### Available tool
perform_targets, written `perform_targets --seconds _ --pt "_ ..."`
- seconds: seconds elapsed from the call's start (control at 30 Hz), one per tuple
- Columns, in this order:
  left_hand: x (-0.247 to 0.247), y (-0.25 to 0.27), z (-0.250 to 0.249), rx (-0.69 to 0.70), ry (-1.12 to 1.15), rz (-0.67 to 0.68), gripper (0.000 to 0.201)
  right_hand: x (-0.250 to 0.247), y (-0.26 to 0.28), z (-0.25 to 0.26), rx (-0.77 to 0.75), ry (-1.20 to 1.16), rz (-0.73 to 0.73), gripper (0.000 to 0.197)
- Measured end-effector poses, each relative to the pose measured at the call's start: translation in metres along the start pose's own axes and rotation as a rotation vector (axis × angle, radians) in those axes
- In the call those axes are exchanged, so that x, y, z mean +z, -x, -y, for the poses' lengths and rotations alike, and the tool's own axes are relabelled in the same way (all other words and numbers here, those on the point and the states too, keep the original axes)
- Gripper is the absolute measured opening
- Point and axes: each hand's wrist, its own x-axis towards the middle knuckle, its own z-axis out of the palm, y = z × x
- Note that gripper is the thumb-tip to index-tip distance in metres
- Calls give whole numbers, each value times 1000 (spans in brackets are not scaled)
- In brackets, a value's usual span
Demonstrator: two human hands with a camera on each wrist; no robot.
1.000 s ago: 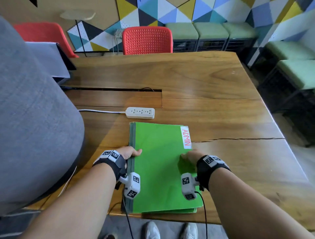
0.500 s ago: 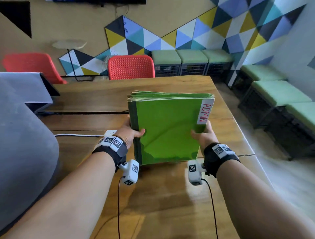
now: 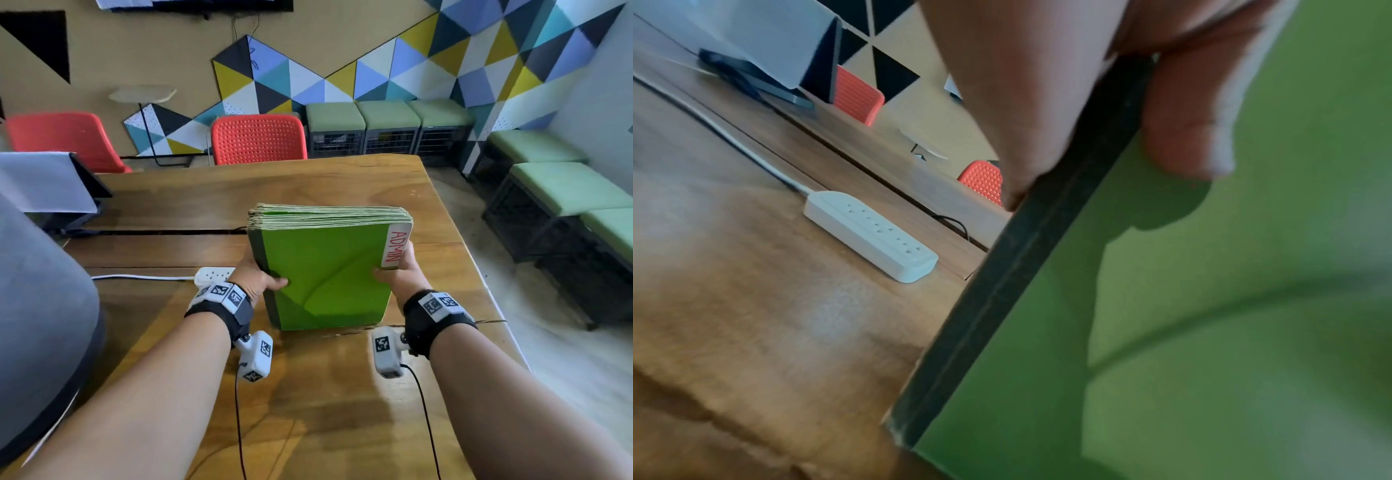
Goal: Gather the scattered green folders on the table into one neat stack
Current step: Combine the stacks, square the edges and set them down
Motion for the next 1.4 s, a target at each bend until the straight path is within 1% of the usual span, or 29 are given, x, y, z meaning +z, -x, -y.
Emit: perform_targets --seconds 0.03,0.07,0.13,0.17,0.23,0.3,0.37,0.43,0.5,0.57,0.67,0.7,0.77,0.87,1.0,1.13,1.3,1.4 --pt "0 -4 4 -8 -33 -6 105 0 -2 -2 -3 33 -2 64" --pt "-1 -11 8 -6 -37 -24 105 2 -4 -2 -12 72 -19 60" --pt "1 -16 -2 22 -68 -58 92 5 -10 3 -62 101 -65 55" --pt "1 -18 -10 45 -98 -60 89 7 -13 7 -95 87 -83 54" --pt "-3 -28 -20 90 -131 -40 91 10 -21 13 -149 46 -96 53" --pt "-9 -38 -23 103 -182 -11 92 12 -26 13 -156 32 -110 56" --pt "-9 -32 -24 67 -268 23 88 13 -26 0 -86 123 -114 58" --pt "-11 -24 -10 27 -379 45 76 15 -20 -21 22 284 -79 62" --pt "-13 -18 7 -1 -489 56 67 17 -18 -36 77 402 -63 61" --pt "-12 -16 15 -16 -564 39 61 18 -20 -38 104 501 -89 56" --pt "-5 -16 7 31 -605 -36 62 14 -24 -31 125 570 -131 49" --pt "-4 -17 5 38 -623 -32 62 12 -24 -29 126 584 -149 47" --pt "2 -17 3 39 -676 17 60 5 -22 -30 133 633 -208 44" --pt "18 -19 3 -48 -809 105 54 -10 -18 -34 197 664 -316 39" --pt "48 -18 11 -163 -921 172 68 -37 -8 -49 298 673 -401 35" --pt "86 -9 26 -270 -946 240 78 -71 0 -70 396 738 -396 34" --pt "140 0 40 -377 -991 292 81 -122 -3 -91 487 803 -351 27" --pt "172 3 46 -414 -1028 314 80 -153 -9 -98 517 860 -333 24"
